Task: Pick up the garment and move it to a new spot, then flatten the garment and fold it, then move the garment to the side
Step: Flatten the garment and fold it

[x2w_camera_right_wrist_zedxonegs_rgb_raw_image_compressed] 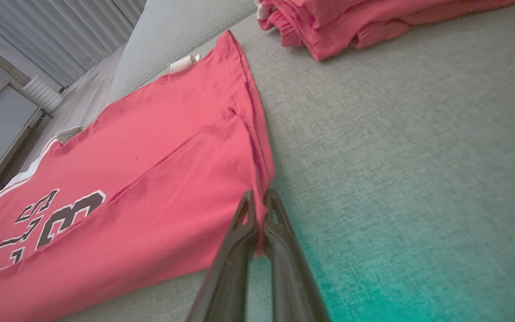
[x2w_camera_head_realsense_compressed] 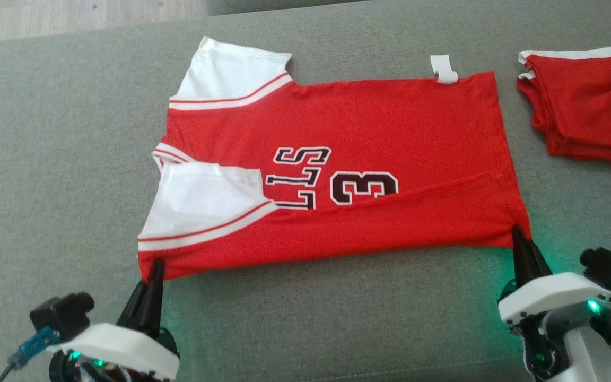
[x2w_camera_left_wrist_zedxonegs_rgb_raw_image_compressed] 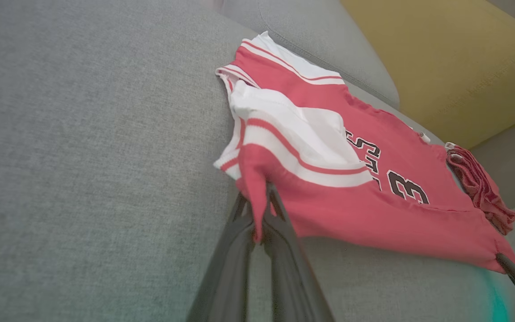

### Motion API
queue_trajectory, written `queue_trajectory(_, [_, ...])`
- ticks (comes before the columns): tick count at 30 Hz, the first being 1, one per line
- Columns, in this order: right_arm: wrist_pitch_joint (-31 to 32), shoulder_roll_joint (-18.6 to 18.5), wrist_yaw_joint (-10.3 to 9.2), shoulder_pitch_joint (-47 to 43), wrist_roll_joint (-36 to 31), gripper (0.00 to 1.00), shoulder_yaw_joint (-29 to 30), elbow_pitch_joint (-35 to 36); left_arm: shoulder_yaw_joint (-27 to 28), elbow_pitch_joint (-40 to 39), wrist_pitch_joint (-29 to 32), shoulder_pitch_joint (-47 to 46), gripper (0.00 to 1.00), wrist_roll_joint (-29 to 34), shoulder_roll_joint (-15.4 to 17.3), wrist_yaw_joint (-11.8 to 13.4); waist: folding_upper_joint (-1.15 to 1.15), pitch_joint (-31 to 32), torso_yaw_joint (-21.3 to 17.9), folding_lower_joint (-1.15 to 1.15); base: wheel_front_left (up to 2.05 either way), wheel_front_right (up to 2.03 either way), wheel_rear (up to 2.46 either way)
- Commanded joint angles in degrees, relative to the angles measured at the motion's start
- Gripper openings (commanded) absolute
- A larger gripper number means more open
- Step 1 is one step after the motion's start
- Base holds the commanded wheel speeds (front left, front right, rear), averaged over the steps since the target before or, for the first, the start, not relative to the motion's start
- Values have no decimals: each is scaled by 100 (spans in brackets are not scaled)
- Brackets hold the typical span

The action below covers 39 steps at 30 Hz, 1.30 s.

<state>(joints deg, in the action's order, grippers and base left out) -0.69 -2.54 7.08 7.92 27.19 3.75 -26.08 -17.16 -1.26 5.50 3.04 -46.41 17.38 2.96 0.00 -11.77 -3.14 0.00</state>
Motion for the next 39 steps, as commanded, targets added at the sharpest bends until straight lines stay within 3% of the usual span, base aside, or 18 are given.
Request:
queue_trajectory(1, [-38,-33,41,-73,-50,0,-41,287,247,-216,-77,-2,0,-38,83,1,0,15,6,0,0,0,0])
queue_trajectory(6, [76,-33,41,-264,-147,1,60,570,225,-358,-36,185,0,-52,116,54,0,72,32,0,0,0,0])
queue_trajectory(8, [133,-33,41,-331,-199,48,63,654,172,-356,-23,208,0,-37,86,76,0,99,40,0,0,0,0])
queue_trajectory(9, [156,-33,41,-363,-209,81,50,702,155,-346,-25,208,0,-34,68,84,0,110,41,0,0,0,0])
queue_trajectory(10, [180,-33,41,-399,-212,100,40,752,140,-339,-25,206,11,-40,51,83,0,117,39,0,0,0,0])
queue_trajectory(11, [180,-33,41,-399,-212,100,40,752,140,-339,-25,206,11,-40,51,83,0,117,39,0,0,0,0])
queue_trajectory(12, [213,-33,41,-437,-226,100,29,806,123,-336,-17,202,36,-44,43,78,0,120,36,0,0,0,0])
queue_trajectory(13, [242,-33,41,-473,-245,100,29,867,103,-340,-4,189,78,-27,56,71,0,119,30,0,0,0,0])
queue_trajectory(14, [258,-33,41,-504,-269,100,44,936,94,-350,15,164,100,-5,81,72,0,114,23,0,0,0,0])
queue_trajectory(21, [237,-33,41,-501,-345,100,326,1598,227,-808,305,-596,100,292,547,86,0,1,-74,0,0,0,0])
queue_trajectory(22, [237,-33,41,-383,-394,100,392,1812,262,-962,507,-1096,100,431,767,44,0,-79,-121,0,0,0,0])
queue_trajectory(26, [357,-33,41,-17,-541,100,325,2179,294,-1022,1057,-2444,100,616,1137,-108,0,-325,-289,0,0,0,0])
queue_trajectory(32, [464,-33,41,651,-595,100,-158,2496,121,-155,1878,-4365,100,833,1519,-489,0,-829,-789,0,0,0,0])
queue_trajectory(39, [428,-33,41,1259,-549,100,-822,2626,-149,1114,2522,-5551,100,1040,1783,-743,0,-1468,-1404,0,0,0,0])
